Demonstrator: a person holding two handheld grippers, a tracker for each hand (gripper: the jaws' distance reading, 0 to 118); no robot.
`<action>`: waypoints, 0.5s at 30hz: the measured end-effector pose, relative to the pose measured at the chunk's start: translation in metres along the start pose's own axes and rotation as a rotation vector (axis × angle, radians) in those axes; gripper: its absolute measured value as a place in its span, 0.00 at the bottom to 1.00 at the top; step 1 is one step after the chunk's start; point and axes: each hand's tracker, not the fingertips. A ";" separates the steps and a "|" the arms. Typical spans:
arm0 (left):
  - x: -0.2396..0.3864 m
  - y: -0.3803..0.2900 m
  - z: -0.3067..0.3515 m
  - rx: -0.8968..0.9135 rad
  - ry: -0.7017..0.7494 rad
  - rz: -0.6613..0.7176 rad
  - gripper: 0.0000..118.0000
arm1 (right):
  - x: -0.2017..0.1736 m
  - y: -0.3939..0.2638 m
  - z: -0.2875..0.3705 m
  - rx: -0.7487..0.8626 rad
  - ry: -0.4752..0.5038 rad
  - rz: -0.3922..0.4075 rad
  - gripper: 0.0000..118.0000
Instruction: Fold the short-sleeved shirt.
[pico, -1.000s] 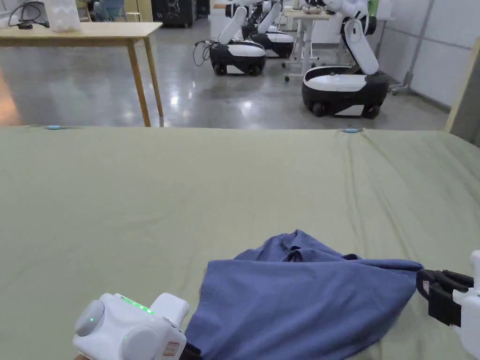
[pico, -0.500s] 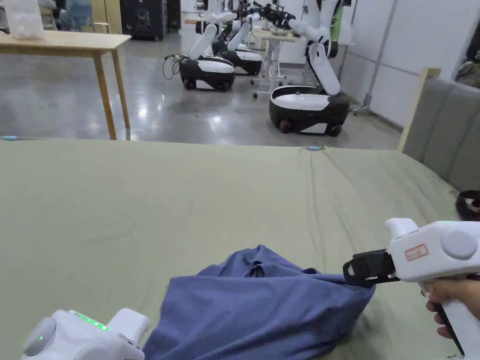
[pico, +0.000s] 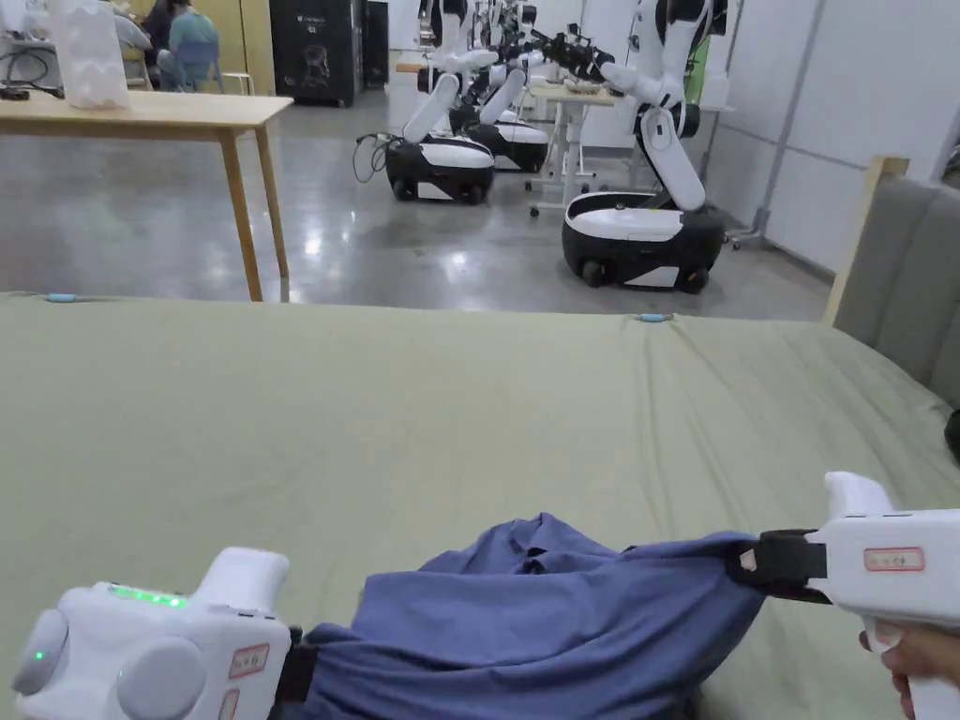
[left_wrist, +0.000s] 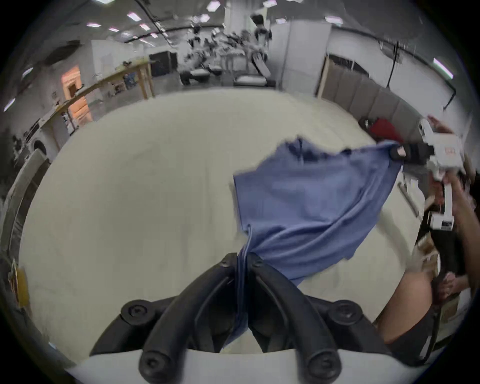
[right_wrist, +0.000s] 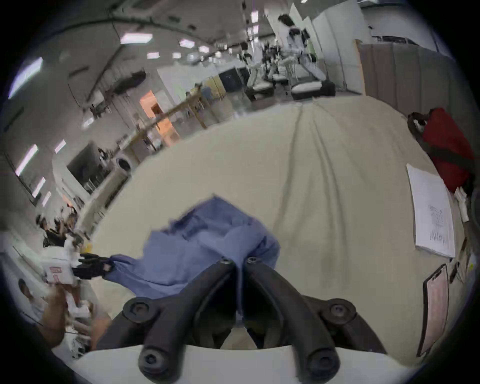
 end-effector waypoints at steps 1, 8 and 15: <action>-0.001 0.014 0.013 0.056 0.005 0.016 0.03 | -0.011 0.011 0.015 0.042 0.015 0.001 0.03; -0.003 0.125 0.135 0.412 -0.005 0.077 0.03 | -0.097 0.090 0.115 0.358 0.051 0.106 0.03; 0.004 0.238 0.233 0.600 0.038 0.033 0.03 | -0.169 0.180 0.202 0.569 -0.026 0.178 0.02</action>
